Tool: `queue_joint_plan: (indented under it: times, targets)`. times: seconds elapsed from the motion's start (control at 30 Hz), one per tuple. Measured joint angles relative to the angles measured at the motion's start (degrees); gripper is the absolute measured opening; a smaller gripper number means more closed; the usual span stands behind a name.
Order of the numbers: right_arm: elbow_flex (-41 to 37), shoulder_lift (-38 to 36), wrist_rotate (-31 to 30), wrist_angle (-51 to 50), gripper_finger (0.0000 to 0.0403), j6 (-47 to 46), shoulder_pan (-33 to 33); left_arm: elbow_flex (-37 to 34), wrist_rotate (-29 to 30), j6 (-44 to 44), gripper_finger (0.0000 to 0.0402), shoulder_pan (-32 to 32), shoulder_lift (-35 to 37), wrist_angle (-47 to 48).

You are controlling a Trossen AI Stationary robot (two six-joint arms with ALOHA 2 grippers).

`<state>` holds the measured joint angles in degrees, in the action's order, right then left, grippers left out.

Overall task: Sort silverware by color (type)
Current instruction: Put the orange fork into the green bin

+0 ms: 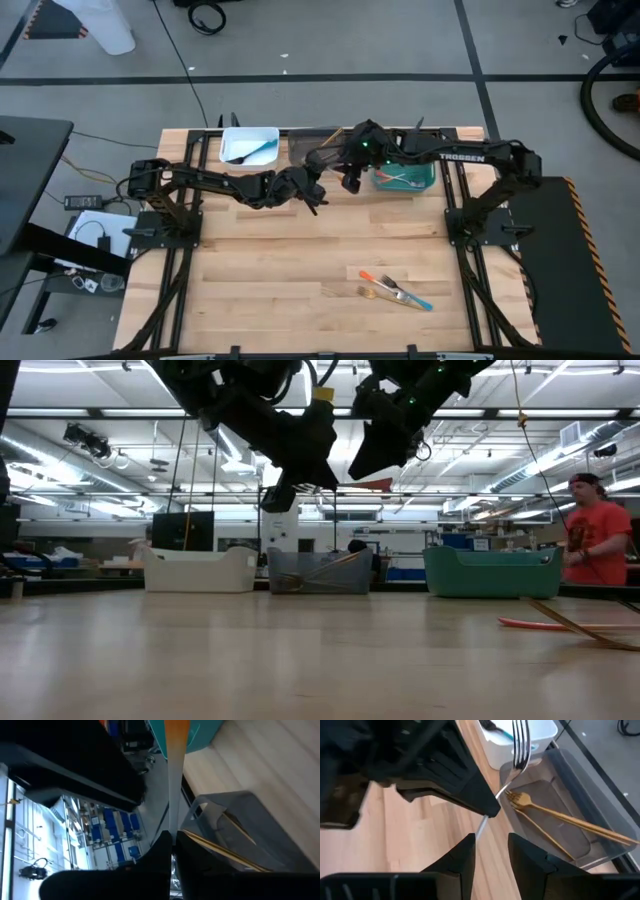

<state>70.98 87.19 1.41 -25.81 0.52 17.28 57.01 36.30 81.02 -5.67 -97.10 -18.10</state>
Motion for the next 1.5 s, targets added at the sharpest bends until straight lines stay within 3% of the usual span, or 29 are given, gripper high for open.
queue_joint_plan:
  times: [0.67,1.17,1.5]
  targets:
    - [2.27,2.72,7.24,0.28,0.0133,-2.95,1.7,0.0,0.02,8.8,0.0016,-0.96,0.0,-2.96]
    - [2.25,2.73,2.8,0.01,0.0131,-5.0,1.72,0.0,0.02,16.28,0.0016,-0.84,0.0,-7.46]
    - [2.25,2.73,2.26,0.58,0.007,-2.86,1.72,0.0,-0.09,19.64,0.0016,-0.92,0.0,-8.13]
